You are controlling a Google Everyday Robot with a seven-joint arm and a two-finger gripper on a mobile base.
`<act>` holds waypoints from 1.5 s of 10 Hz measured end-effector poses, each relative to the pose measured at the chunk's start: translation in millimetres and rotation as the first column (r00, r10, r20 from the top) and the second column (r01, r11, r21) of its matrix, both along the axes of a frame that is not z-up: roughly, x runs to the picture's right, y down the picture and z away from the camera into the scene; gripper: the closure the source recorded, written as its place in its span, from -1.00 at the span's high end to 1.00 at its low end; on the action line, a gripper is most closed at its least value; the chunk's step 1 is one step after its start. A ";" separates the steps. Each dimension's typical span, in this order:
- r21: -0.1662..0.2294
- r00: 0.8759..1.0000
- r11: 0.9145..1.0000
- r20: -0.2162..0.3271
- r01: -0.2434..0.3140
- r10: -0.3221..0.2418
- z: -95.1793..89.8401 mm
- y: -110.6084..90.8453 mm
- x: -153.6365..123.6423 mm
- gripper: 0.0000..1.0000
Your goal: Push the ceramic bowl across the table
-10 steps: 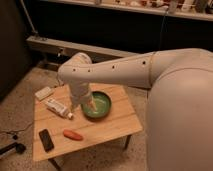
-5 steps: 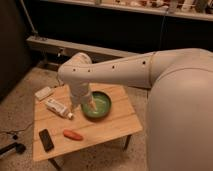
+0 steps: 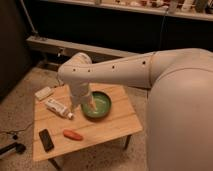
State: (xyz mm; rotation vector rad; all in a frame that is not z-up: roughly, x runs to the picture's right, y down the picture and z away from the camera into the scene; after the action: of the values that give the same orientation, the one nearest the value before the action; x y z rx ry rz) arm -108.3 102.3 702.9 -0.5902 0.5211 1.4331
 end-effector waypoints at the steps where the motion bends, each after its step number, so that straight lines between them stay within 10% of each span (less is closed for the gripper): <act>1: 0.000 1.000 1.000 0.000 0.000 0.000 0.0 0.0 0.0 0.30; 6: 0.001 1.000 1.000 0.003 0.009 -0.009 0.5 1.3 0.3 0.30; 11: 0.006 0.991 0.991 0.016 0.135 -0.135 18.0 14.8 -12.5 0.30; 15: -0.070 0.990 0.988 0.010 0.138 -0.137 33.4 37.3 -20.2 0.30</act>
State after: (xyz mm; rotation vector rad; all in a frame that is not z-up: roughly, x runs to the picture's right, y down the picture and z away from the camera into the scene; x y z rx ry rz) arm -128.6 139.6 736.3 -0.6023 0.5998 1.2864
